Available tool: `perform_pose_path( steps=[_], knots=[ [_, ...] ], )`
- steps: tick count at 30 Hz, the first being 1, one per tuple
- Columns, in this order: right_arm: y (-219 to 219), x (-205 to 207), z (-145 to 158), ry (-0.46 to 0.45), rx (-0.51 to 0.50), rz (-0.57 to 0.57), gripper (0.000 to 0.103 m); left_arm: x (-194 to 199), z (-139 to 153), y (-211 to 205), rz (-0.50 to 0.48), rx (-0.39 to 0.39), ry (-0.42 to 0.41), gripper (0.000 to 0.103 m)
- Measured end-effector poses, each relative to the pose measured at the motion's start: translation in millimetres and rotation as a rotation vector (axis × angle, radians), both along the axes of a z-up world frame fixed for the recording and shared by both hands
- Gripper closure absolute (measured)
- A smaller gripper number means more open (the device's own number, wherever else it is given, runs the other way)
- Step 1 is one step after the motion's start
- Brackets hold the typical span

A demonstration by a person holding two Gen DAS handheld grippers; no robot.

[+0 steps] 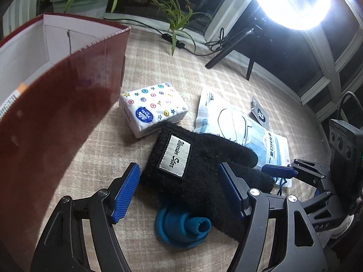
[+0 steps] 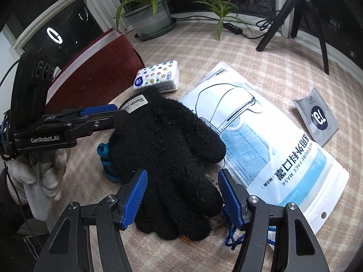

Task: Organize soft objects
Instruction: 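Move the right tool to the black knit glove, then close the right gripper on the black glove while the left gripper grips its cuff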

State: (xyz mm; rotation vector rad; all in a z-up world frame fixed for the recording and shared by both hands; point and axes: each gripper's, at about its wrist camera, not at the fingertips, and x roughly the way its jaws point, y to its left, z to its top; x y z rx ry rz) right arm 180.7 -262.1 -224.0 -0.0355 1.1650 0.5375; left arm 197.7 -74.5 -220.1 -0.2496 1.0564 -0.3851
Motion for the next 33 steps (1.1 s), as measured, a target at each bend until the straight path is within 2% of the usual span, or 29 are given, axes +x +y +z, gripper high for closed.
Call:
perform_pose_path(
  steps=[10, 13, 17, 23, 24, 29, 33],
  knots=[
    [10.1, -0.4, -1.2, -0.008, -0.016, 0.036, 0.042, 10.1, -10.4, -6.0, 0.018, 0.015, 0.011, 0.032],
    [13.3, -1.1, -0.9, -0.012, -0.023, 0.049, 0.047, 11.3, -16.3, -0.8, 0.044, 0.017, 0.026, 0.032],
    [15.9, -3.0, -2.1, -0.014, -0.034, 0.063, 0.054, 8.4, -16.4, -6.5, 0.018, 0.031, 0.006, 0.034],
    [16.0, -3.5, -0.4, -0.02, -0.036, 0.059, 0.074, 3.9, -14.6, -17.7, 0.005, 0.054, -0.025, 0.068],
    [15.8, -3.4, 0.4, -0.022, -0.036, 0.056, 0.079, 2.2, -13.1, -19.7, 0.003, 0.058, -0.035, 0.071],
    [14.2, -5.1, 5.4, -0.03, -0.025, 0.047, 0.09, -5.3, -3.8, -31.0, -0.013, 0.059, -0.084, 0.076],
    [15.9, -11.6, 10.0, -0.044, -0.026, 0.037, 0.094, -8.8, 4.9, -34.3, -0.022, 0.036, -0.104, 0.077]
  ],
)
